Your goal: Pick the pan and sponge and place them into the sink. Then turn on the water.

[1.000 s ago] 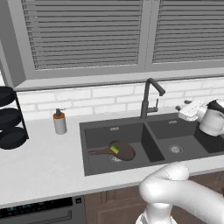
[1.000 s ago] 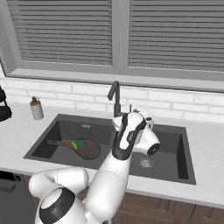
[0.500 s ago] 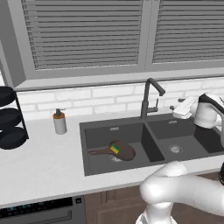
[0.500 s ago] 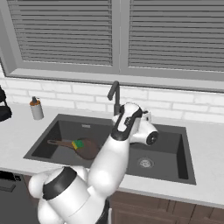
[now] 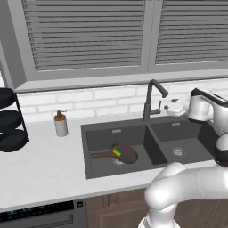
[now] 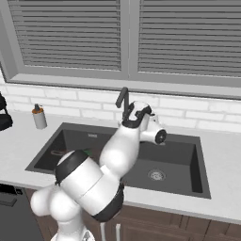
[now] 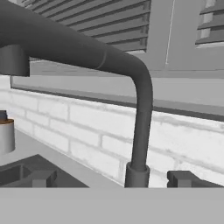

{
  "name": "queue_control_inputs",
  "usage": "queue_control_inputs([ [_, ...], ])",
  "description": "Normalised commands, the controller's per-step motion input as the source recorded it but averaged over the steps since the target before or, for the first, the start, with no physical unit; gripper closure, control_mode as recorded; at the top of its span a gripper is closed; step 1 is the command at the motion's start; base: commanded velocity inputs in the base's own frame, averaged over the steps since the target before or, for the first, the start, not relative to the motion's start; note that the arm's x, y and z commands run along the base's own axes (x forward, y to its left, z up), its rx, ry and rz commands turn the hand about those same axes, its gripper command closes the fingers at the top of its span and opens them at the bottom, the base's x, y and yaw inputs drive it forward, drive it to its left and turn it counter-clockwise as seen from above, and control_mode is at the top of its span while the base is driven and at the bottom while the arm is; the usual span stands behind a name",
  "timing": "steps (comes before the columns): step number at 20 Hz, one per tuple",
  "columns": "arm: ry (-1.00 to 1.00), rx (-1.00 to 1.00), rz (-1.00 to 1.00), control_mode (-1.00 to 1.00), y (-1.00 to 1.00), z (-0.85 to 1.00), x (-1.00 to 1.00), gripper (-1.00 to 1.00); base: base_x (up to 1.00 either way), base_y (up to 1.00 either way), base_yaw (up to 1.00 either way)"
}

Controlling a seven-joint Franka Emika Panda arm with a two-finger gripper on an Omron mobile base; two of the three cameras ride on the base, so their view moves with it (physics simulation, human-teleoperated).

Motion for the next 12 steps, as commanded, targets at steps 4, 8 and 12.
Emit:
queue_control_inputs([
  [4, 0.01, 0.17, 0.18, -1.0, -0.14, -0.23, 0.33, -1.0, 0.0, 0.0, 0.0],
  [8, 0.0, 0.09, 0.14, -1.0, -0.11, -0.18, 0.21, -1.0, 0.0, 0.0, 0.0],
  [12, 0.0, 0.0, 0.01, -1.0, 0.0, -0.14, 0.17, -1.0, 0.0, 0.0, 0.0],
])
